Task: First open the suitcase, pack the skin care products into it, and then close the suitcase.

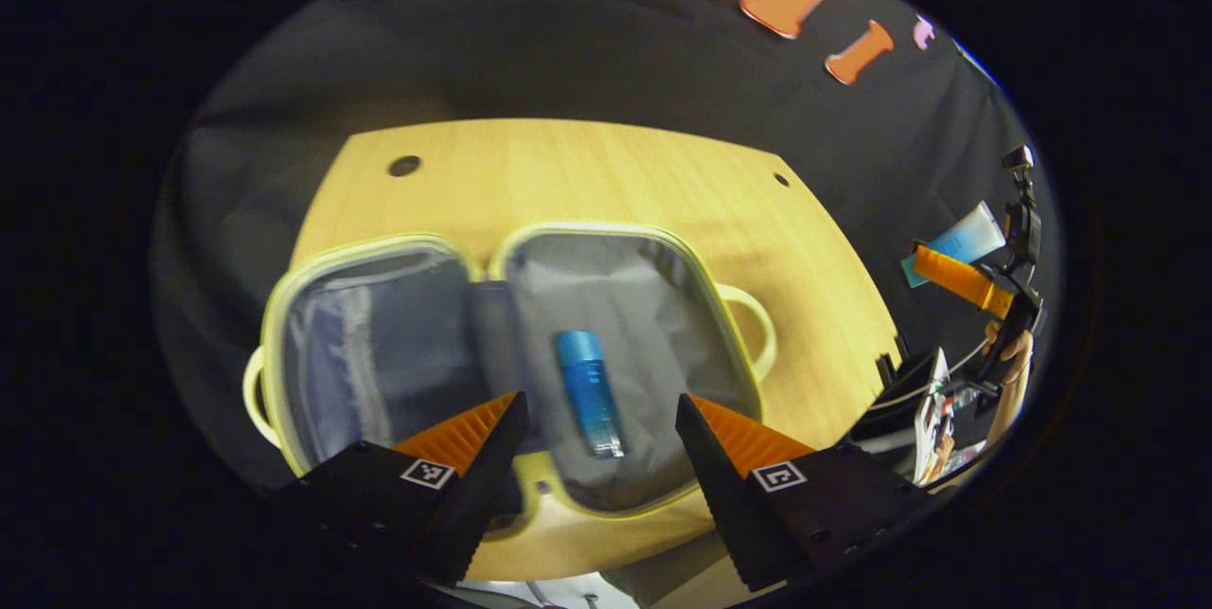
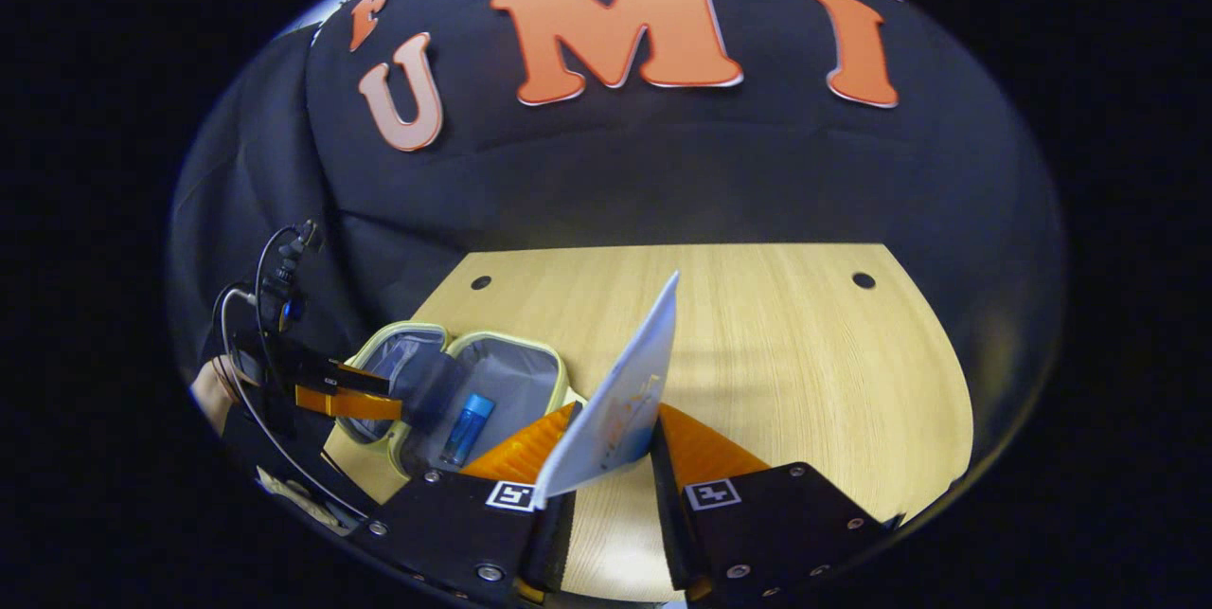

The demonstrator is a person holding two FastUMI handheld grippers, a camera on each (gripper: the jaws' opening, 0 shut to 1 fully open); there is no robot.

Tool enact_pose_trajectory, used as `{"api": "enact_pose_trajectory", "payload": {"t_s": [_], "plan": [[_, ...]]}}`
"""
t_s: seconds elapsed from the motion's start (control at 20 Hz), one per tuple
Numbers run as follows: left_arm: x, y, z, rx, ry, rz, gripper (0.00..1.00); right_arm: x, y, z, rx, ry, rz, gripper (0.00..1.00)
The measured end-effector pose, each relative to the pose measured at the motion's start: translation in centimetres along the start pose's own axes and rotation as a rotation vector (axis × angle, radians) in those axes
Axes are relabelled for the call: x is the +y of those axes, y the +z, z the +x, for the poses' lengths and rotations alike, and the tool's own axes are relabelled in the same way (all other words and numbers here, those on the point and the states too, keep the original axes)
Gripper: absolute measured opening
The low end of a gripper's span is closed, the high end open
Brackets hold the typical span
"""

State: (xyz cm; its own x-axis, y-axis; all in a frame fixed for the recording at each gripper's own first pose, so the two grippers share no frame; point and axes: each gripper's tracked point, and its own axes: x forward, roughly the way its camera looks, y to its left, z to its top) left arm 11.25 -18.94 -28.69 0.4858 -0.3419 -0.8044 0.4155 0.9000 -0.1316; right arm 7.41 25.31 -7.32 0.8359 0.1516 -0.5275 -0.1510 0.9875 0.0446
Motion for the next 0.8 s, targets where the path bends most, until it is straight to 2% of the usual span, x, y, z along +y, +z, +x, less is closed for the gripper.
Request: {"api": "enact_pose_trajectory", "payload": {"t_s": [0.1,0.25,0.35,0.5,0.7,0.75,0.8], "plan": [[4.2,-0.9,-1.8,-0.044,0.086,-0.05,0.98,2.5,1.3,1.6,0.037,0.069,-0.035,0.41],[9.2,-3.8,-6.3,-0.076,0.213,-0.121,0.98,7.4,1.7,4.6,0.138,0.196,-0.021,0.41],[11.8,-6.1,-9.3,-0.092,0.291,-0.179,0.98,9.1,0.1,6.5,0.215,0.241,-0.018,0.41],[15.4,-8.7,-13.1,-0.157,0.368,-0.26,0.98,11.6,-4.0,9.4,0.355,0.282,-0.053,0.41],[20.9,-11.4,-18.2,-0.248,0.541,-0.304,0.98,13.8,-8.8,12.4,0.515,0.326,-0.038,0.41],[21.3,-11.9,-19.0,-0.265,0.569,-0.304,0.98,14.0,-9.9,13.1,0.548,0.324,-0.042,0.46],[21.2,-12.4,-19.5,-0.267,0.589,-0.31,0.98,14.2,-11.3,13.9,0.583,0.316,-0.056,0.41]]}}
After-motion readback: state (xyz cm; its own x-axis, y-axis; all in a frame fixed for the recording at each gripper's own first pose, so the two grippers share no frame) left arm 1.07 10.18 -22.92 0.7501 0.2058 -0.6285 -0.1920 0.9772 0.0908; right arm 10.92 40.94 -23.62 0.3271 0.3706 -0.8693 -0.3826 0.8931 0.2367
